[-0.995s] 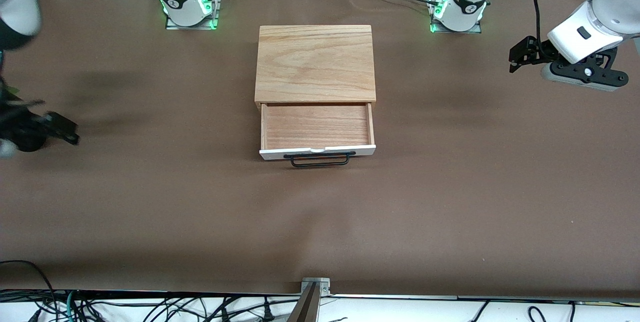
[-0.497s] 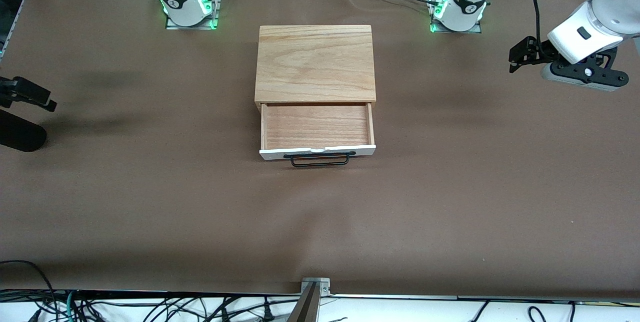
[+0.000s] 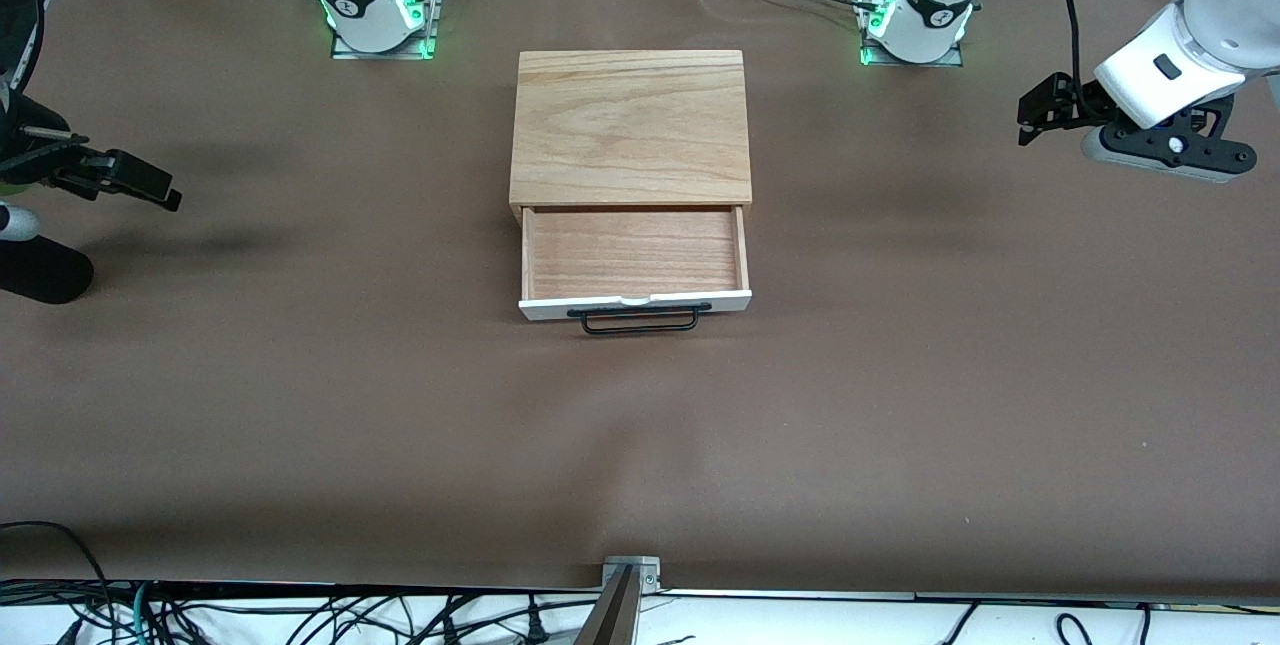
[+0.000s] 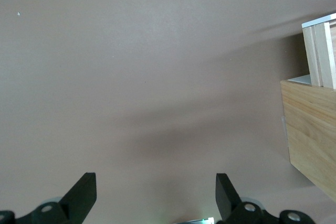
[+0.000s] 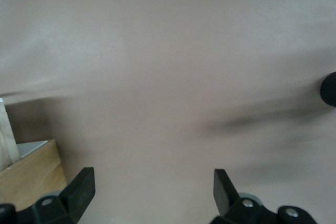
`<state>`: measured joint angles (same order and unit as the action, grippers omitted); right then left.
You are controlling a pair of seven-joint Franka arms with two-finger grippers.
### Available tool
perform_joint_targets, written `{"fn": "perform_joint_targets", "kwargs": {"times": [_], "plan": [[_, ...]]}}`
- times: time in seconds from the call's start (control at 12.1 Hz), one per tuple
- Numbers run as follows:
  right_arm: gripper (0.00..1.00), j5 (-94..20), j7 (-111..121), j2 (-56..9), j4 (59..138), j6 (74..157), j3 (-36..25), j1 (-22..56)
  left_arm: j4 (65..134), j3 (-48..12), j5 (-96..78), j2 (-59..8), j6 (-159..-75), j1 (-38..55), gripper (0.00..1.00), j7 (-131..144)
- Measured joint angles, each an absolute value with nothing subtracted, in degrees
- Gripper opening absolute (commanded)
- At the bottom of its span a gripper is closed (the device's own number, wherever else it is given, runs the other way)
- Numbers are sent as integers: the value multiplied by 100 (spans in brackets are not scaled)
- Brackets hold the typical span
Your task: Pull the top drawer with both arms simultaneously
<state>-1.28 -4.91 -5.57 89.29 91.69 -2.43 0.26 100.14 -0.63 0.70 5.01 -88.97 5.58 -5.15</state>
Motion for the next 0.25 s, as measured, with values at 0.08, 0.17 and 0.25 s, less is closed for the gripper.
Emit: {"fn": "perform_joint_targets", "kwargs": {"times": [0.08, 0.17, 0.25], "plan": [[100, -125, -330, -580, 8926, 9186, -244, -4, 10014, -63, 70, 501, -8897, 559, 100, -514], [100, -123, -223, -592, 8912, 9193, -243, -10, 10014, -63, 70, 500, -8897, 558, 100, -512], [100, -123, -182, -601, 8902, 9193, -240, -10, 10014, -63, 70, 500, -8896, 558, 100, -511]]}}
